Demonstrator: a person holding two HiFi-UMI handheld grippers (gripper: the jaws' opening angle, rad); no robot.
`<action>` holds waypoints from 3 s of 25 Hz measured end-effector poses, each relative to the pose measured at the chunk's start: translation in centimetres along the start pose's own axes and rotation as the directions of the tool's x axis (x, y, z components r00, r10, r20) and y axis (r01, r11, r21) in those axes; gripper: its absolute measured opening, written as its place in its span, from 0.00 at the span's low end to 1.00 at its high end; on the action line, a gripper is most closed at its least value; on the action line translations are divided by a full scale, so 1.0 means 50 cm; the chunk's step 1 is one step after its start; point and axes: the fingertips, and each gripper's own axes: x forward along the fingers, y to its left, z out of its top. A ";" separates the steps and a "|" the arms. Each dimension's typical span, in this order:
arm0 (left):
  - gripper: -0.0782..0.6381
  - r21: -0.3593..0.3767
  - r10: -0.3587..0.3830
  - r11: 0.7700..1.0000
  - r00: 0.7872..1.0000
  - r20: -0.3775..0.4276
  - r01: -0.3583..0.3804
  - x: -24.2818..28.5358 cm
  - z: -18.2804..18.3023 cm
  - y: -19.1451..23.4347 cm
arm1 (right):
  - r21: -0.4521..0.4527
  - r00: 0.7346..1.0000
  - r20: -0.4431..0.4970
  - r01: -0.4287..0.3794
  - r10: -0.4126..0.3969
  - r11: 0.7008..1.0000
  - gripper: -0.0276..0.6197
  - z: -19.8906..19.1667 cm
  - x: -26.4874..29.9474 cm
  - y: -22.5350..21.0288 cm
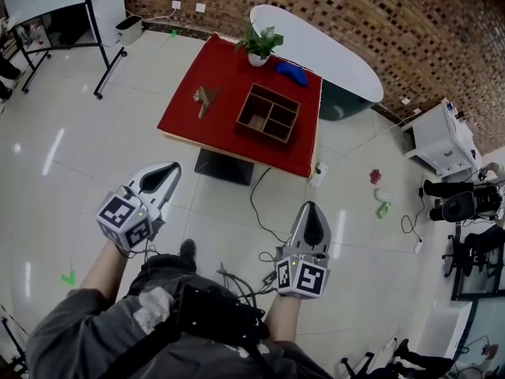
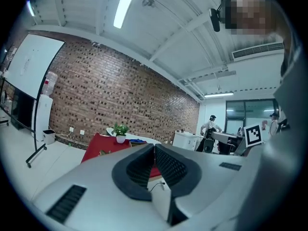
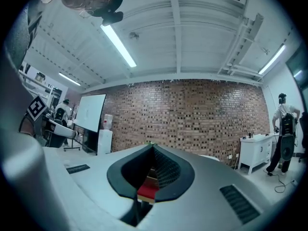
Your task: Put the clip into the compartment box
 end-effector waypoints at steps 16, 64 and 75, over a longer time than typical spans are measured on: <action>0.18 -0.039 0.013 0.999 0.998 -0.062 -0.016 0.246 0.003 0.262 | -0.009 0.996 -0.074 0.042 -0.043 0.999 0.07 -0.062 0.286 -0.006; 0.57 -0.096 0.074 0.978 0.741 -0.668 -0.184 0.876 -0.275 0.727 | 0.013 0.986 -0.155 0.069 -0.066 0.998 0.07 -0.202 0.921 -0.308; 0.28 -0.173 -0.023 0.976 0.731 -0.682 -0.131 0.887 -0.271 0.724 | 0.007 0.984 -0.159 0.087 -0.085 0.996 0.07 -0.207 0.919 -0.289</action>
